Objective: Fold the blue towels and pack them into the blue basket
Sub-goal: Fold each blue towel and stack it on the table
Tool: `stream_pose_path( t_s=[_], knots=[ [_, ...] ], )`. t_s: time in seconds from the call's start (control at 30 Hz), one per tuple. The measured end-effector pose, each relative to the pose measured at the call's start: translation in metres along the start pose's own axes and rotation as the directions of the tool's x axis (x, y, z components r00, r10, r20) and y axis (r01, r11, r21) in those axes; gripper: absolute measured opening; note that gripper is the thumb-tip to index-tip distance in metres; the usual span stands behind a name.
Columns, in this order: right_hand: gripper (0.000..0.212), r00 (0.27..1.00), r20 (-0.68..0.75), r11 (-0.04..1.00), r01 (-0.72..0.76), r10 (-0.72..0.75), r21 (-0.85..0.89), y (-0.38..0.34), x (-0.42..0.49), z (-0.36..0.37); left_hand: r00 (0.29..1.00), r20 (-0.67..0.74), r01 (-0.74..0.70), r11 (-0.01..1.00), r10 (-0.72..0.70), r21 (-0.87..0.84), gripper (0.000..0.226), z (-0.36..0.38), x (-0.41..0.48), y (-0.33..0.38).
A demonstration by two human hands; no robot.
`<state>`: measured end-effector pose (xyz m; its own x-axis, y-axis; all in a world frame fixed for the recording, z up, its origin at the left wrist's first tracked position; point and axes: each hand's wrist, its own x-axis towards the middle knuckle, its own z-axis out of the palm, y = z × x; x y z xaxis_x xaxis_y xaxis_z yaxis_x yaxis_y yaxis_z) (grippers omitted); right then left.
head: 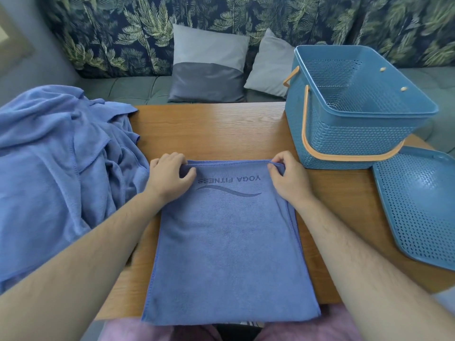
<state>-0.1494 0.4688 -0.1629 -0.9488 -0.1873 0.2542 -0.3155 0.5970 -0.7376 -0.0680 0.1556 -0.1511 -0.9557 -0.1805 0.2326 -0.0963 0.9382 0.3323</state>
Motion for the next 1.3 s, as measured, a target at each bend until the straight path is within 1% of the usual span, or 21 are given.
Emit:
stream_pose_path(
  t_s=[0.1, 0.2, 0.27, 0.33, 0.4, 0.43, 0.53, 0.63, 0.67, 0.7, 0.77, 0.8, 0.87, 0.93, 1.03, 1.1, 1.17, 1.23, 1.27, 1.3],
  knots=[
    [0.008, 0.998, -0.054, 0.999, -0.021, 0.019, -0.026, 0.000, 0.001, 0.000, 0.996, -0.088, 0.005, 0.993, -0.016, -0.116, 0.015, 0.002, -0.007, 0.001],
    [0.006, 0.995, -0.099, 0.996, -0.031, 0.022, -0.087, 0.001, 0.002, 0.001, 0.991, -0.126, 0.017, 0.989, -0.036, -0.150, 0.009, 0.002, -0.005, 0.001],
    [0.005, 0.994, -0.109, 0.990, -0.019, 0.003, -0.139, 0.002, 0.004, 0.004, 0.989, -0.138, 0.022, 0.987, -0.044, -0.159, 0.010, 0.004, -0.004, -0.001],
    [0.003, 0.995, -0.097, 0.985, -0.012, -0.005, -0.171, 0.003, 0.006, 0.006, 0.990, -0.134, 0.027, 0.987, -0.049, -0.161, 0.015, 0.008, -0.003, -0.005],
    [0.014, 0.998, -0.066, 0.982, -0.011, -0.001, -0.190, 0.004, 0.007, 0.009, 0.991, -0.121, 0.040, 0.989, -0.058, -0.144, 0.024, 0.012, -0.001, -0.008],
    [0.015, 0.998, -0.055, 0.981, -0.010, 0.000, -0.194, 0.005, 0.008, 0.009, 0.991, -0.119, 0.046, 0.989, -0.063, -0.144, 0.024, 0.013, -0.001, -0.009],
    [0.011, 0.999, -0.051, 0.978, -0.007, -0.004, -0.207, 0.007, 0.010, 0.009, 0.991, -0.111, 0.059, 0.987, -0.076, -0.148, 0.017, 0.013, -0.001, -0.006],
    [0.013, 1.000, -0.008, 0.962, -0.010, 0.008, -0.273, 0.005, 0.011, 0.009, 0.991, -0.080, 0.098, 0.990, -0.107, -0.105, 0.013, 0.007, 0.000, 0.000],
    [0.013, 1.000, 0.010, 0.956, 0.005, -0.002, -0.293, 0.003, 0.010, 0.007, 0.988, -0.072, 0.123, 0.983, -0.133, -0.135, 0.011, 0.002, 0.001, 0.001],
    [0.014, 1.000, 0.025, 0.954, 0.025, -0.018, -0.297, 0.000, 0.009, 0.006, 0.985, -0.060, 0.147, 0.968, -0.163, -0.203, 0.011, -0.004, 0.001, 0.002],
    [0.012, 0.999, 0.031, 0.968, 0.027, -0.020, -0.248, -0.011, 0.007, -0.004, 0.984, -0.029, 0.156, 0.920, -0.178, -0.359, 0.012, -0.020, 0.002, 0.002],
    [0.012, 1.000, 0.027, 0.976, 0.017, -0.012, -0.218, -0.018, 0.007, -0.010, 0.987, -0.031, 0.135, 0.909, -0.160, -0.396, 0.013, -0.029, 0.003, 0.002],
    [0.012, 1.000, 0.000, 0.984, 0.004, -0.004, -0.179, -0.033, 0.010, -0.026, 0.992, -0.045, 0.094, 0.915, -0.121, -0.393, 0.010, -0.051, 0.005, 0.003],
    [0.010, 0.999, -0.039, 0.988, 0.024, -0.030, -0.155, -0.052, 0.016, -0.042, 0.992, -0.068, 0.075, 0.920, -0.110, -0.385, 0.007, -0.074, 0.010, 0.004],
    [0.011, 0.992, -0.082, 0.990, 0.085, -0.094, -0.109, -0.083, 0.032, -0.065, 0.990, -0.115, 0.044, 0.941, -0.087, -0.337, 0.019, -0.107, 0.023, 0.000],
    [0.009, 0.987, -0.116, 0.992, 0.109, -0.116, -0.061, -0.105, 0.045, -0.081, 0.988, -0.135, 0.037, 0.952, -0.081, -0.303, 0.019, -0.128, 0.035, 0.000],
    [0.017, 0.986, -0.124, 0.994, 0.112, -0.112, -0.004, -0.129, 0.058, -0.097, 0.978, -0.195, 0.020, 0.961, -0.076, -0.276, 0.014, -0.153, 0.046, 0.005],
    [0.026, 0.985, -0.126, 0.993, 0.121, -0.118, 0.015, -0.151, 0.074, -0.114, 0.963, -0.258, 0.004, 0.958, -0.081, -0.287, 0.012, -0.180, 0.057, 0.016],
    [0.023, 0.982, -0.136, 0.991, 0.136, -0.134, 0.002, -0.161, 0.081, -0.123, 0.955, -0.286, -0.010, 0.954, -0.080, -0.299, 0.011, -0.193, 0.062, 0.021],
    [0.015, 0.976, -0.152, 0.988, 0.155, -0.155, -0.012, -0.170, 0.088, -0.131, 0.946, -0.313, -0.022, 0.949, -0.083, -0.315, 0.009, -0.206, 0.067, 0.026]
  ],
)
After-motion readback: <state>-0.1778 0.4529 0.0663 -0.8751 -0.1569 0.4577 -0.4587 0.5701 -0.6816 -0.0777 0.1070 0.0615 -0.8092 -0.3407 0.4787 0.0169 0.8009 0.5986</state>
